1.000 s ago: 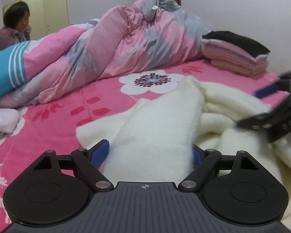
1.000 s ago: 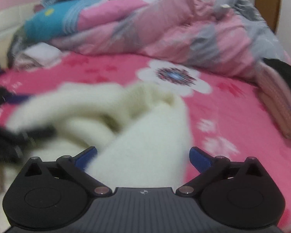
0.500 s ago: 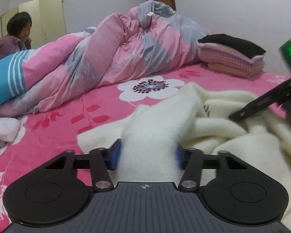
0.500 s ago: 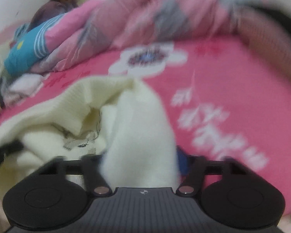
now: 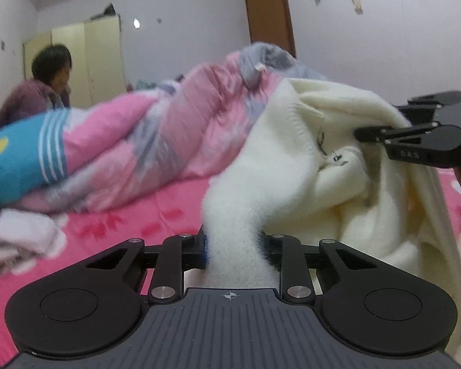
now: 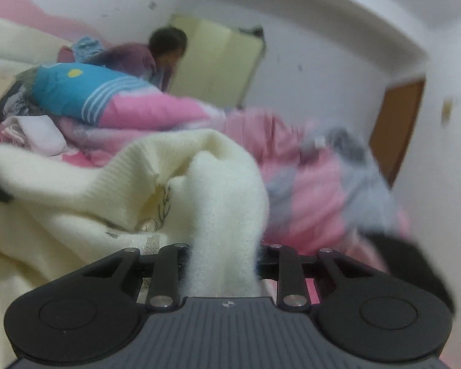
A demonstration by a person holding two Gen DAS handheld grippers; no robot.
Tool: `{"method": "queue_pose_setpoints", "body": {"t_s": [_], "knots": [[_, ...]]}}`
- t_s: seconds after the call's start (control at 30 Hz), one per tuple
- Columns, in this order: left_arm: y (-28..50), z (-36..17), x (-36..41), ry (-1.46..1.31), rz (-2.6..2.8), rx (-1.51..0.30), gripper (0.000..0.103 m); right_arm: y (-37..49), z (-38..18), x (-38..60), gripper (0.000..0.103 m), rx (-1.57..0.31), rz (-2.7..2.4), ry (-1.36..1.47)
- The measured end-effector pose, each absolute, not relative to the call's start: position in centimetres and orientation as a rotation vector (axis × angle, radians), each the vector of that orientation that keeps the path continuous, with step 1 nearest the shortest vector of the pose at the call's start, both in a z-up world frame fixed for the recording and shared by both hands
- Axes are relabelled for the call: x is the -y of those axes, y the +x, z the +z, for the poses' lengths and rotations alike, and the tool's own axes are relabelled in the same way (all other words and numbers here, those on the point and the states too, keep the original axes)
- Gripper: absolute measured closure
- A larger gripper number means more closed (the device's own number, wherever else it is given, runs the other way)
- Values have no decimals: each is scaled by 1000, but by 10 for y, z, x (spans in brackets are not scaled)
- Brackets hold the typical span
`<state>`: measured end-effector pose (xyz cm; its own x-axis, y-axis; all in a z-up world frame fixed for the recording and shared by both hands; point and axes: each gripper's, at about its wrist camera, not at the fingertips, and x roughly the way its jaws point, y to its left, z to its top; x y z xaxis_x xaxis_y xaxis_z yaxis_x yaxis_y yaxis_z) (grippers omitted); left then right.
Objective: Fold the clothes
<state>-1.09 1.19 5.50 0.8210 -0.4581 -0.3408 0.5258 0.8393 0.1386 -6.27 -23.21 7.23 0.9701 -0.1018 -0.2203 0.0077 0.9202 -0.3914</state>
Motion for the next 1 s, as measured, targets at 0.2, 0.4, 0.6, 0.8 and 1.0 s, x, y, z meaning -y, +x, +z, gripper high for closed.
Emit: {"method": "queue_pose_setpoints", "body": {"t_s": [0.2,0.4,0.6,0.8,1.0], "knots": [[51,71,-10,247,-458,-228,79,14,94,223,75,-133,-42,-524],[157,67,-7,211,-354,-269,81,122,86,229,75,-158,-62,-547],[247,15,13,240,-300,-373,81,232,16,267,74,-424,3,-336],[305,-31,15,171,-211,-552,80,289,-43,280,50,-617,14,-287],[310,-36,-27,-104,-255,-706,66,271,-23,315,31,-646,34,-131]]}}
